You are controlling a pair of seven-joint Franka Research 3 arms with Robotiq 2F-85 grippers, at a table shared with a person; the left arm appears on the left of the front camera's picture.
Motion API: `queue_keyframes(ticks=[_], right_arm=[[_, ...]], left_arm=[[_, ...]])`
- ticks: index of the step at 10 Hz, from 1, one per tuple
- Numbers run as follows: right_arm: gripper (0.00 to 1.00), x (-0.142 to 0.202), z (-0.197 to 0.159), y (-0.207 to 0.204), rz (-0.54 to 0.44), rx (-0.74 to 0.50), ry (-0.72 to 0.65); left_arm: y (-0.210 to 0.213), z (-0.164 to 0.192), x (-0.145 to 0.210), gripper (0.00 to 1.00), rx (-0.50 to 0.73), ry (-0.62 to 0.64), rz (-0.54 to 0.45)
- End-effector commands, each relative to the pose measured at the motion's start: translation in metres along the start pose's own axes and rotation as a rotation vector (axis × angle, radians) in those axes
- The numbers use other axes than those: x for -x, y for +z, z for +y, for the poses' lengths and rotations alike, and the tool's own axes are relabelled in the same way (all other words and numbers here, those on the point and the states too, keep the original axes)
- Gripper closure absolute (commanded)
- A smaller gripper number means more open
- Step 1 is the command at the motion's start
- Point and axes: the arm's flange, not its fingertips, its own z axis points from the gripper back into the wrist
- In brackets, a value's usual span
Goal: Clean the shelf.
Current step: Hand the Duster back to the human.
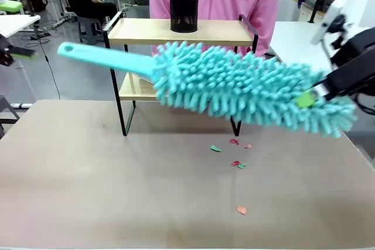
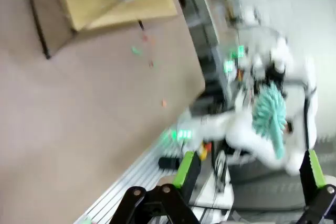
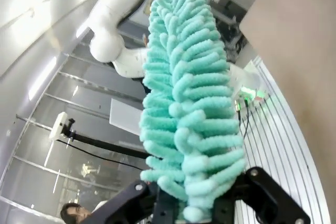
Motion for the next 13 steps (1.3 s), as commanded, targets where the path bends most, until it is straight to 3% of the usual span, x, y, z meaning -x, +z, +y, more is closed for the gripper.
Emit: queue_keyframes(ticks=[1, 2, 3, 4, 5, 6, 7, 9, 13], right_arm=[[1.00, 0.008, 0.020, 0.039, -0.230, 0.006, 0.109], [1.00, 0.015, 0.026, 0.063, -0.398, 0.040, 0.140], [1.00, 0.030, 0.030, 0.094, -0.564, 0.075, 0.165], [1.00, 0.049, 0.032, 0.124, -0.722, 0.118, 0.147], [1.00, 0.072, 0.031, 0.153, -0.866, 0.132, 0.158], [1.00, 0.097, 0.025, 0.178, -0.964, 0.158, 0.126], [1.00, 0.122, 0.008, 0.200, -1.043, 0.239, 0.009], [1.00, 0.155, -0.032, 0.218, -1.076, 0.307, -0.225], [1.00, 0.172, -0.095, 0.222, -1.010, 0.229, -0.477]], left_arm=[[-0.016, 0.018, 0.006, 0.00, 0.034, 0.065, -0.246], [-0.015, 0.034, 0.003, 0.00, 0.038, 0.113, -0.282], [-0.018, 0.048, 0.000, 0.00, 0.036, 0.193, -0.252], [0.016, 0.033, -0.001, 0.00, 0.012, 0.092, -0.230], [0.016, 0.033, -0.001, 0.00, 0.012, 0.092, -0.230], [0.016, 0.033, -0.001, 0.00, 0.012, 0.092, -0.230], [0.016, 0.033, -0.001, 0.00, 0.012, 0.092, -0.230], [0.016, 0.033, -0.001, 0.00, 0.012, 0.092, -0.230], [0.016, 0.033, -0.001, 0.00, 0.012, 0.092, -0.230]])
